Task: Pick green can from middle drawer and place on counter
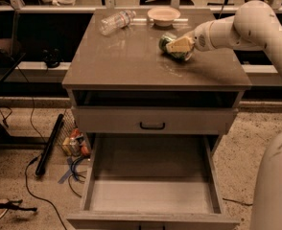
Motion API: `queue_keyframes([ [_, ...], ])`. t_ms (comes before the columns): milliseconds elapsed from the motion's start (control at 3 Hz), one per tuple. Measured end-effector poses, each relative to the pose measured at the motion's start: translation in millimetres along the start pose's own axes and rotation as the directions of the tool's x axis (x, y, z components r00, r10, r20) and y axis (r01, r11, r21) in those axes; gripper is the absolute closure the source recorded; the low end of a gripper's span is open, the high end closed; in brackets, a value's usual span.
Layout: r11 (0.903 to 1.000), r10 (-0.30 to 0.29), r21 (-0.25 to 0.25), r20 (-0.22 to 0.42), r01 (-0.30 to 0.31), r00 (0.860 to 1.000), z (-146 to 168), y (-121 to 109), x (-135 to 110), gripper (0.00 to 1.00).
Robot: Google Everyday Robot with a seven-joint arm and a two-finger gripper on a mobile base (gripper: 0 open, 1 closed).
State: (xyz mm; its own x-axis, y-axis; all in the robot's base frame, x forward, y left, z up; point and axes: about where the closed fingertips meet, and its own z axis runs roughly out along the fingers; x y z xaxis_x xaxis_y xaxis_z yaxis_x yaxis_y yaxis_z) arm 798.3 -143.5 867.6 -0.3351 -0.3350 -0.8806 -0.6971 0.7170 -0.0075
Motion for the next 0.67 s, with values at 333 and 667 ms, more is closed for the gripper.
queue_keyframes([
  [333, 1.0, 0.003, -0.008, -0.005, -0.003, 1.0, 2.2, 1.0, 1.1, 0.0],
  [667, 1.0, 0.006, -0.006, -0.007, -0.006, 1.0, 0.3, 0.2, 2.9, 0.0],
])
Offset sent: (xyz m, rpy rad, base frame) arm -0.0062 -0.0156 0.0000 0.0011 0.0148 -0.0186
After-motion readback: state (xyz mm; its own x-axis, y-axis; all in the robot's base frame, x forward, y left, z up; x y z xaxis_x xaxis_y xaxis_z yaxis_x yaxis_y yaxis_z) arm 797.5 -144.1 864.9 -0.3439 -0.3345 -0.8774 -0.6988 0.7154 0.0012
